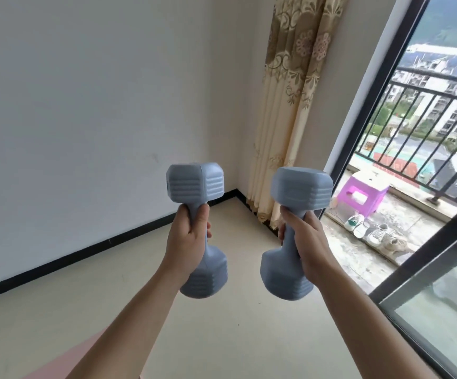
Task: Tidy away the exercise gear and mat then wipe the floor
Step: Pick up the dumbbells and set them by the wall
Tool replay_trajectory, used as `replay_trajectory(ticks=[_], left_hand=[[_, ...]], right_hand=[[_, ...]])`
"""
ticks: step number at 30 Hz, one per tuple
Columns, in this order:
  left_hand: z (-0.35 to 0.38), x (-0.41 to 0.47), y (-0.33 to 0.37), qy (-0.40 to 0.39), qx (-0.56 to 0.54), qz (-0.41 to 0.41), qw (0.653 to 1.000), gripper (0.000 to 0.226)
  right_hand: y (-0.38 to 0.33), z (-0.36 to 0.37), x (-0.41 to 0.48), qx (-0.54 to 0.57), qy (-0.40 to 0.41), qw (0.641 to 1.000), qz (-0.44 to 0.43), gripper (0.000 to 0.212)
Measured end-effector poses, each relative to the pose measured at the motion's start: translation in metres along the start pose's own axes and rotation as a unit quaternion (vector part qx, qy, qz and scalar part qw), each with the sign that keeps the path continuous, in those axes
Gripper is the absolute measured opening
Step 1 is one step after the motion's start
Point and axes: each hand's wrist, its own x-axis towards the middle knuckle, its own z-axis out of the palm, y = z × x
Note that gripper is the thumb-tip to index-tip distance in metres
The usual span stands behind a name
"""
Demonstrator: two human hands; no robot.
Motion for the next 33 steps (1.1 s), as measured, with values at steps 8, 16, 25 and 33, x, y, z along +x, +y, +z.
replay_trajectory(ticks=[8, 16, 25, 33], left_hand=[[0.131, 0.177, -0.041, 0.028, 0.034, -0.026, 0.999, 0.029], [0.19, 0.318, -0.058, 0.116, 0.049, -0.104, 0.987, 0.025], [0.144, 0.501, -0.14, 0.207, 0.076, -0.165, 0.961, 0.03], [0.098, 0.701, -0.29, 0.206, 0.025, -0.319, 0.925, 0.034]], right_hand=[[0.027, -0.029, 0.242, 0.011, -0.062, 0.998, 0.029, 0.02], [0.03, 0.001, 0.451, -0.034, -0.176, 0.979, 0.094, 0.017], [0.072, 0.136, 0.635, -0.082, -0.243, 0.954, 0.158, 0.017], [0.163, 0.282, 0.804, -0.186, -0.236, 0.916, 0.267, 0.014]])
